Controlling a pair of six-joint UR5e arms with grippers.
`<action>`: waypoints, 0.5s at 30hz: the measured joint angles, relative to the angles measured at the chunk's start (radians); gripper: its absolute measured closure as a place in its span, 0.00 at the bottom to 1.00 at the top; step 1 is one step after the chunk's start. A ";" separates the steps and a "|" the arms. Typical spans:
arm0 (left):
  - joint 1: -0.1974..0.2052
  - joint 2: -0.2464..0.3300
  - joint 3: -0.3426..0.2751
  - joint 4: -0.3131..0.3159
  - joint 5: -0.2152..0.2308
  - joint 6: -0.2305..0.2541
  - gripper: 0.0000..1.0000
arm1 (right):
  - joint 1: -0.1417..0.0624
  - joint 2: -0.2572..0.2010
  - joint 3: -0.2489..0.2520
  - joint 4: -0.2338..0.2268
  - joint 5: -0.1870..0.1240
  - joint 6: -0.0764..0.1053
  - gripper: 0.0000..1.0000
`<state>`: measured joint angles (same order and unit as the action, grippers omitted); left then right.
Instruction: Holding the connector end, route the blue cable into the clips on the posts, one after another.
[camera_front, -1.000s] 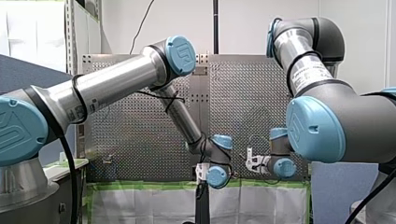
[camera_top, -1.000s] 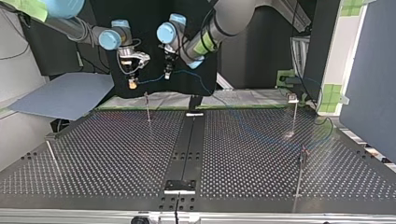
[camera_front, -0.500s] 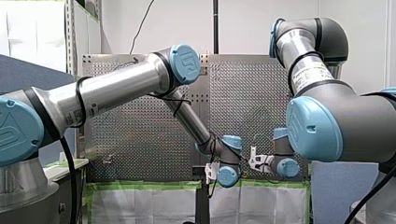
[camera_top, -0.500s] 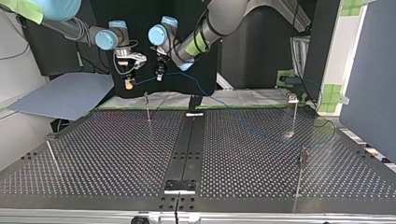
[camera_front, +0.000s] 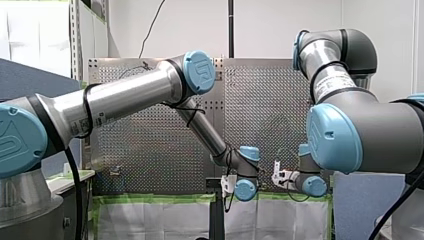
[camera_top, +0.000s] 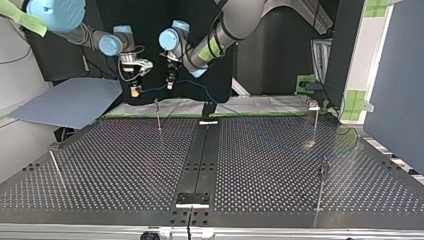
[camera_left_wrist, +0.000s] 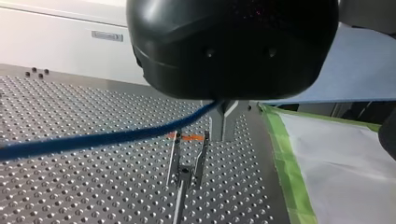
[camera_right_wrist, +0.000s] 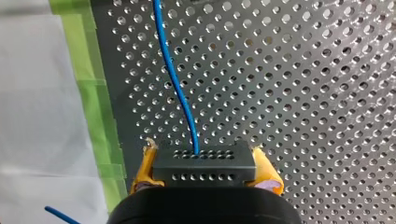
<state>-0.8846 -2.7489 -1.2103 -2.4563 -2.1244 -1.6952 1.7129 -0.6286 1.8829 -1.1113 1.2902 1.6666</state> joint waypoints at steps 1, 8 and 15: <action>0.001 0.000 0.000 0.004 0.003 0.000 1.00 | -0.004 0.000 -0.004 0.006 -0.002 -0.001 1.00; 0.012 -0.017 0.016 0.014 0.021 -0.009 1.00 | -0.067 0.001 -0.013 0.034 -0.050 -0.027 1.00; 0.013 -0.060 0.071 -0.015 0.026 -0.013 1.00 | -0.100 0.002 -0.020 0.033 -0.124 -0.048 1.00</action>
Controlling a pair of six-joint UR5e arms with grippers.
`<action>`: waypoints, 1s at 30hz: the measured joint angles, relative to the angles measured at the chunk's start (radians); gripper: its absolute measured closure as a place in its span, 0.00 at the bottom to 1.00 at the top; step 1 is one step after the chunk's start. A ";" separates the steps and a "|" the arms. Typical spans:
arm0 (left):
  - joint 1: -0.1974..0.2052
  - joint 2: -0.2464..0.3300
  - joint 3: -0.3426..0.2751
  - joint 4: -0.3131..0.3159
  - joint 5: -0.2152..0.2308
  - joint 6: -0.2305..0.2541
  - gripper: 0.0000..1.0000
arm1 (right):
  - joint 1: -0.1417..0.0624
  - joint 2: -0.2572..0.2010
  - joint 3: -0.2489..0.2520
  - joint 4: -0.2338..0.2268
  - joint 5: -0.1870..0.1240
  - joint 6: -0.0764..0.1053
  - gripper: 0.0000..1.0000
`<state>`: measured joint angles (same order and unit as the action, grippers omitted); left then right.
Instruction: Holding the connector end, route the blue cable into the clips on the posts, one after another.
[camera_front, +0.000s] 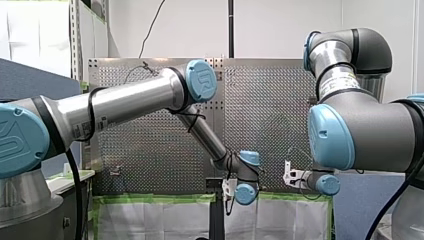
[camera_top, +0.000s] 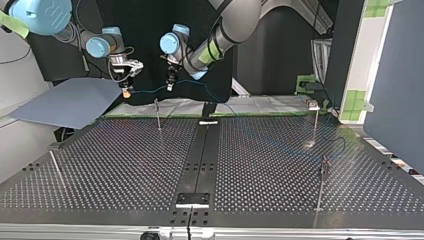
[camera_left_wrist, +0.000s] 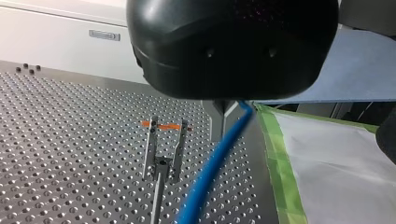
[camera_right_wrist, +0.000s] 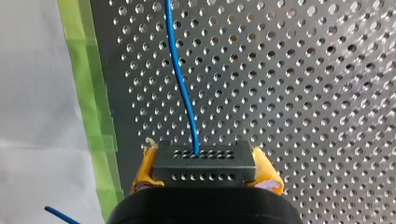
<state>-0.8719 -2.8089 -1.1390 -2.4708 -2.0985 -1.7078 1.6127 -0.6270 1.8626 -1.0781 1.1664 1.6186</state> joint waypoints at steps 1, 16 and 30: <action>0.001 -0.005 0.007 -0.001 -0.001 -0.002 1.00 | 0.000 0.000 -0.002 -0.001 -0.010 0.001 1.00; 0.017 -0.031 0.152 -0.057 -0.009 -0.010 1.00 | -0.005 0.003 -0.037 0.029 -0.161 0.022 1.00; 0.040 -0.032 0.170 -0.084 -0.004 -0.009 1.00 | -0.026 0.005 -0.044 0.023 -0.152 0.044 1.00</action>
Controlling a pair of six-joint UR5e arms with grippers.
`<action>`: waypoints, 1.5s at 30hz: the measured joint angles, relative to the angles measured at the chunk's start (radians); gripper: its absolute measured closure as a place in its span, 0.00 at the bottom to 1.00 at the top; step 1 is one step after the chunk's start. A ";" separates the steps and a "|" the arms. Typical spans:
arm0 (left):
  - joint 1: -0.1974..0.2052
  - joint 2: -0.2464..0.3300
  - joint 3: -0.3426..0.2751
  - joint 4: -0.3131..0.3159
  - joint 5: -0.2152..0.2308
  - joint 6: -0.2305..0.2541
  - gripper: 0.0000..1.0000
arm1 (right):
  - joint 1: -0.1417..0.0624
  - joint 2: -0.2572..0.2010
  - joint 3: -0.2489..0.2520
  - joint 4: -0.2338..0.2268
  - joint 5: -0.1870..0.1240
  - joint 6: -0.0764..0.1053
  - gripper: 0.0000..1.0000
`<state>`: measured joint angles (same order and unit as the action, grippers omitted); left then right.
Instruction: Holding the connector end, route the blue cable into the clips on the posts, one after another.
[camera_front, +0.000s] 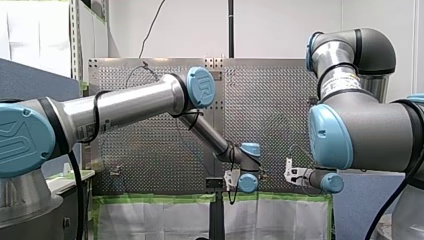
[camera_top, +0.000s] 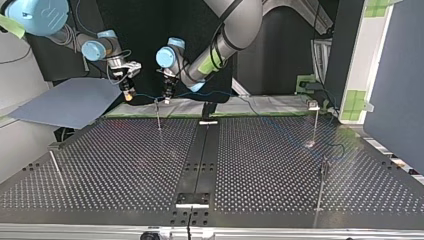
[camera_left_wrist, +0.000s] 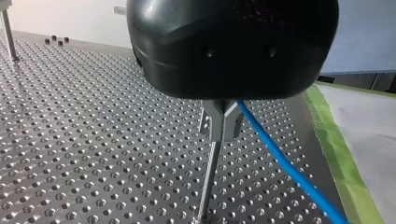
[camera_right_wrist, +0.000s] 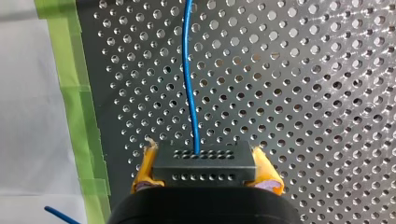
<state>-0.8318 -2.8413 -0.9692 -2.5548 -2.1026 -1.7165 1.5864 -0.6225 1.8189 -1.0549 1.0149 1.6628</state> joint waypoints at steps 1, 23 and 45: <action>0.000 -0.001 0.000 0.000 0.004 0.000 1.00 | 0.000 0.001 -0.002 0.000 0.000 0.001 1.00; 0.018 -0.051 0.012 0.002 0.041 0.000 1.00 | 0.004 0.076 -0.097 0.045 -0.008 -0.023 1.00; 0.012 -0.051 0.072 -0.011 0.046 -0.002 1.00 | 0.005 0.078 -0.141 0.081 -0.014 -0.015 1.00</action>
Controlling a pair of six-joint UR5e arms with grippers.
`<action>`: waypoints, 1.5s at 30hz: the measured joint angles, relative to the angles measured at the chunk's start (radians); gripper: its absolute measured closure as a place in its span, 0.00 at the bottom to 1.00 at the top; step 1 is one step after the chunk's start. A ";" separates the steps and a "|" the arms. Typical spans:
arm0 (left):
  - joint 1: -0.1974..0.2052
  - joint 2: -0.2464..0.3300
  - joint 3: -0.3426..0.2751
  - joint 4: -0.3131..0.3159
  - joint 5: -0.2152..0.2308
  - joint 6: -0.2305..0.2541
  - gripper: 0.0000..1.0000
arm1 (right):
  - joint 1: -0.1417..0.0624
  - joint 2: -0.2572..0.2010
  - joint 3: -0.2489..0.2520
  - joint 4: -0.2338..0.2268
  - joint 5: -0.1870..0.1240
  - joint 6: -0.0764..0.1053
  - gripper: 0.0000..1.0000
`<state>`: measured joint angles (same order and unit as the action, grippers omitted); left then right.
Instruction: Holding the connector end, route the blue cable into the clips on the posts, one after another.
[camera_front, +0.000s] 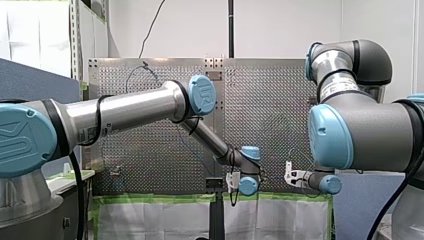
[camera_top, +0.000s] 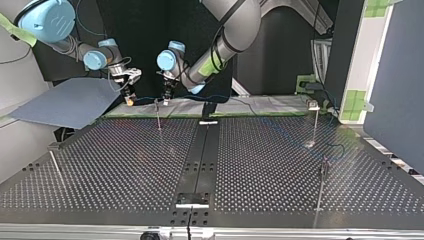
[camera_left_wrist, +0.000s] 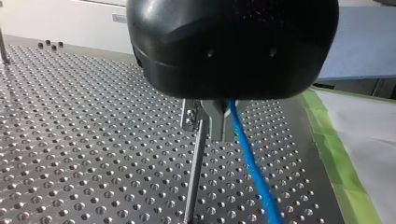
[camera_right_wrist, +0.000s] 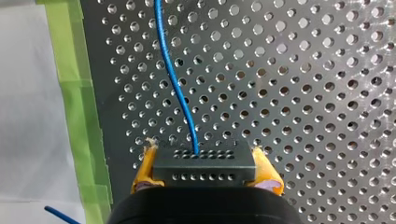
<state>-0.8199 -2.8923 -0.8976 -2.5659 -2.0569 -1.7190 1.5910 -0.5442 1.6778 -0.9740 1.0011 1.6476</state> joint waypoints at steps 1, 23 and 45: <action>0.000 0.000 0.002 -0.002 0.000 0.000 1.00 | 0.000 0.000 -0.001 0.000 -0.001 0.000 1.00; -0.030 0.000 0.005 -0.066 -0.017 0.004 1.00 | -0.002 0.001 -0.034 0.026 -0.007 0.008 1.00; -0.007 0.002 0.005 -0.067 -0.010 0.000 1.00 | 0.008 0.001 -0.057 0.036 -0.007 0.009 1.00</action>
<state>-0.8267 -2.8906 -0.8924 -2.6327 -2.0672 -1.7186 1.5985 -0.5430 1.6211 -0.9377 0.9945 1.6565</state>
